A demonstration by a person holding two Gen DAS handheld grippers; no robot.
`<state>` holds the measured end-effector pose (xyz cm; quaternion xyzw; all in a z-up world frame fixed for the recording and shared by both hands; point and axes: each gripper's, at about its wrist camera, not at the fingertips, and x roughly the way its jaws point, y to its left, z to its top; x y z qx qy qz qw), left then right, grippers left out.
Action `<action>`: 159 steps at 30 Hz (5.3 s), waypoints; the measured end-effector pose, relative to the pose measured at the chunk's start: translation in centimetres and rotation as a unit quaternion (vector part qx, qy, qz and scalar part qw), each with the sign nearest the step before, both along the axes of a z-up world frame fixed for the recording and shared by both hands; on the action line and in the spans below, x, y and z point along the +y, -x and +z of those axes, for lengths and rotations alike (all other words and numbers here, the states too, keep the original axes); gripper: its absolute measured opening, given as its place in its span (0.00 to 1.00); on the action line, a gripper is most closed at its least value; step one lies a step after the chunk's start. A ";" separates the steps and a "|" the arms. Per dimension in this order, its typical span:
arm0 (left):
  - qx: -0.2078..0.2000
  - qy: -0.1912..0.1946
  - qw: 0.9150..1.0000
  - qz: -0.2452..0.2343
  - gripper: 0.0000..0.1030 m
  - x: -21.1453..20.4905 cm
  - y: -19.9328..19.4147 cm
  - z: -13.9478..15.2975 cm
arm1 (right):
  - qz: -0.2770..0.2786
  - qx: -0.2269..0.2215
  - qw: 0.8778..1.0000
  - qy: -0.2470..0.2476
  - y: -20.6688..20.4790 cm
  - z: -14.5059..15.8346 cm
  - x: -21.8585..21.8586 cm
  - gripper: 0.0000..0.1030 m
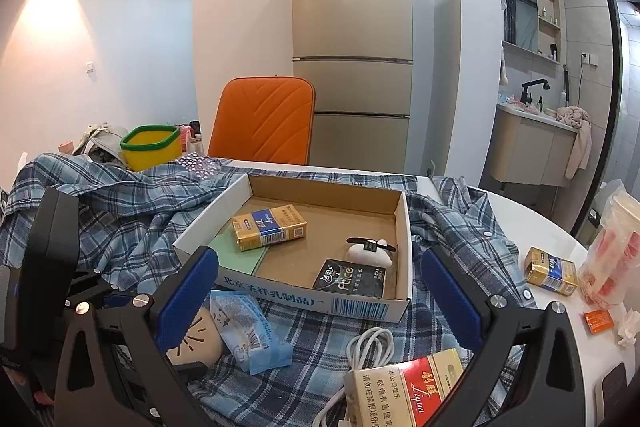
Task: Organize soft objects
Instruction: 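Lower the left gripper and grasp the round beige disc, then lift the beige disc toward the box with the left gripper while the right gripper approaches the blue packet, then hold the beige disc with the left gripper while the right gripper grasps the blue packet, then carry the blue packet and beige disc into the box and release both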
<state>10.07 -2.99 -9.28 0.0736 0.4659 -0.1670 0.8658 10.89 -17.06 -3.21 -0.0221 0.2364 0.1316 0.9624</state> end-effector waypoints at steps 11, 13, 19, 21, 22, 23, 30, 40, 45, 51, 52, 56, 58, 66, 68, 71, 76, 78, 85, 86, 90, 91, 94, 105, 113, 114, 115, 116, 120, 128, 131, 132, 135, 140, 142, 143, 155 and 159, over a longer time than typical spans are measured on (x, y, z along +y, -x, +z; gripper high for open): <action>-0.013 -0.008 1.000 0.002 0.75 0.0 0.2 0.0 | 0.005 0.009 1.000 0.004 -0.2 -0.3 0.2 1.00; -0.031 0.001 1.000 0.002 0.74 0.3 0.7 0.6 | 0.007 0.008 1.000 0.004 -0.1 -0.3 0.3 1.00; -0.119 0.039 0.992 0.017 0.74 1.8 2.9 3.4 | 0.013 0.013 1.000 -0.001 -0.2 -0.4 0.1 1.00; -0.158 0.044 0.986 0.033 0.74 2.4 3.8 4.4 | 0.021 0.018 1.000 -0.002 -0.3 -0.5 0.2 1.00; -0.175 0.048 0.983 0.040 0.74 2.7 4.2 4.8 | 0.029 0.022 0.999 -0.002 -0.4 -0.5 0.3 1.00; -0.190 0.053 0.979 0.046 0.74 3.0 4.5 5.2 | 0.036 0.026 0.999 -0.002 -0.4 -0.6 0.5 1.00; -0.253 0.051 0.962 0.089 0.75 4.0 5.7 6.6 | 0.087 0.096 0.992 0.014 -1.8 -2.4 2.2 0.91; -0.237 0.043 0.965 0.106 0.75 4.3 5.1 6.1 | 0.129 0.228 0.965 0.020 -4.5 -6.5 3.4 0.66; -0.242 0.041 0.964 0.104 0.75 4.0 5.4 6.1 | 0.135 0.259 0.955 0.046 -4.9 -7.8 4.3 0.47; -0.244 0.042 0.963 0.105 0.75 4.0 5.5 6.1 | 0.127 0.232 0.962 0.069 -3.9 -7.2 4.6 0.39; -0.246 0.043 0.963 0.105 0.75 4.0 5.6 6.1 | 0.125 0.221 0.965 0.069 -3.7 -7.0 4.5 0.39; -0.262 0.048 0.958 0.105 0.75 4.1 6.2 6.5 | 0.112 0.164 0.977 0.073 -2.4 -5.5 4.2 0.38; -0.273 0.050 0.955 0.106 0.75 4.1 6.5 6.7 | 0.103 0.137 0.982 0.074 -1.8 -4.8 4.1 0.38; -0.279 0.057 0.951 0.124 0.75 4.8 6.6 7.0 | 0.086 0.026 0.995 0.046 1.4 -1.6 2.9 0.12; -0.285 0.057 0.949 0.121 0.75 4.7 6.9 7.0 | 0.088 0.032 0.994 0.046 1.3 -1.6 2.8 0.11; -0.288 0.054 0.949 0.119 0.75 4.5 7.0 7.1 | 0.091 0.055 0.993 0.045 0.6 -2.0 2.8 0.11; -0.279 0.052 0.952 0.112 0.75 4.3 6.8 7.2 | 0.054 0.077 0.995 0.016 -0.2 -1.6 1.1 0.64; -0.285 0.051 0.951 0.103 0.75 4.0 7.2 7.5 | 0.046 0.085 0.995 0.015 0.2 -1.3 0.8 0.64; -0.291 0.035 0.952 0.085 0.75 2.8 7.6 7.2 | 0.072 0.134 0.986 0.070 1.1 -3.4 2.8 0.79; -0.288 0.036 0.953 0.085 0.75 2.8 7.5 7.1 | 0.072 0.141 0.985 0.075 1.0 -3.7 2.9 0.80; -0.283 0.037 0.955 0.083 0.75 2.8 7.3 7.0 | 0.071 0.172 0.978 0.096 0.4 -4.8 3.3 0.80; -0.283 0.036 0.955 0.082 0.75 2.7 7.3 7.0 | 0.074 0.185 0.975 0.102 0.2 -5.3 3.5 0.80; -0.279 0.034 0.956 0.080 0.75 2.5 7.1 6.9 | 0.073 0.212 0.967 0.120 -0.2 -6.3 3.9 0.80; -0.273 0.036 0.958 0.082 0.75 2.5 6.8 6.8 | 0.076 0.195 0.971 0.114 0.4 -5.9 3.6 0.62; -0.275 0.038 0.957 0.082 0.75 2.6 7.0 6.8 | 0.092 0.188 0.974 0.091 0.7 -5.5 3.4 0.69; -0.275 0.038 0.957 0.082 0.75 2.6 7.0 6.8 | 0.103 0.194 0.972 0.083 0.6 -5.5 3.4 0.75; -0.275 0.037 0.957 0.082 0.75 2.6 6.9 6.8 | 0.109 0.195 0.972 0.077 0.6 -5.5 3.3 0.82; -0.275 0.037 0.957 0.082 0.75 2.6 6.9 6.8 | 0.114 0.194 0.972 0.073 0.6 -5.4 3.2 0.82; -0.275 0.037 0.957 0.082 0.75 2.6 6.9 6.8 | 0.118 0.202 0.969 0.076 0.5 -5.7 3.3 0.82; -0.274 0.037 0.958 0.081 0.75 2.6 6.9 6.8 | 0.108 0.223 0.960 0.127 0.1 -6.9 4.7 0.79; -0.275 0.037 0.957 0.082 0.75 2.7 6.9 6.8 | 0.103 0.221 0.963 0.111 0.1 -6.7 4.1 0.70; -0.275 0.037 0.957 0.081 0.75 2.7 6.9 6.8 | 0.103 0.217 0.964 0.110 0.3 -6.5 4.0 0.69; -0.277 0.039 0.957 0.082 0.75 2.8 6.8 6.8 | 0.104 0.192 0.970 0.110 1.0 -5.9 4.1 0.67; -0.292 0.044 0.951 0.089 0.75 3.2 7.5 7.0 | 0.101 0.140 0.981 0.088 2.4 -4.4 3.3 0.67; -0.296 0.046 0.950 0.090 0.75 3.2 7.6 7.1 | 0.098 0.116 0.985 0.077 2.9 -3.7 3.0 0.67; -0.299 0.046 0.949 0.090 0.76 3.2 7.7 7.1 | 0.095 0.107 0.987 0.075 3.1 -3.4 2.9 0.67; -0.360 0.050 0.926 0.098 0.75 3.2 10.0 8.5 | 0.044 -0.027 0.999 0.016 5.9 0.5 0.5 0.67; -0.423 0.067 0.897 0.111 0.76 3.3 11.9 10.1 | 0.009 -0.094 0.996 0.006 7.0 2.9 -0.2 0.67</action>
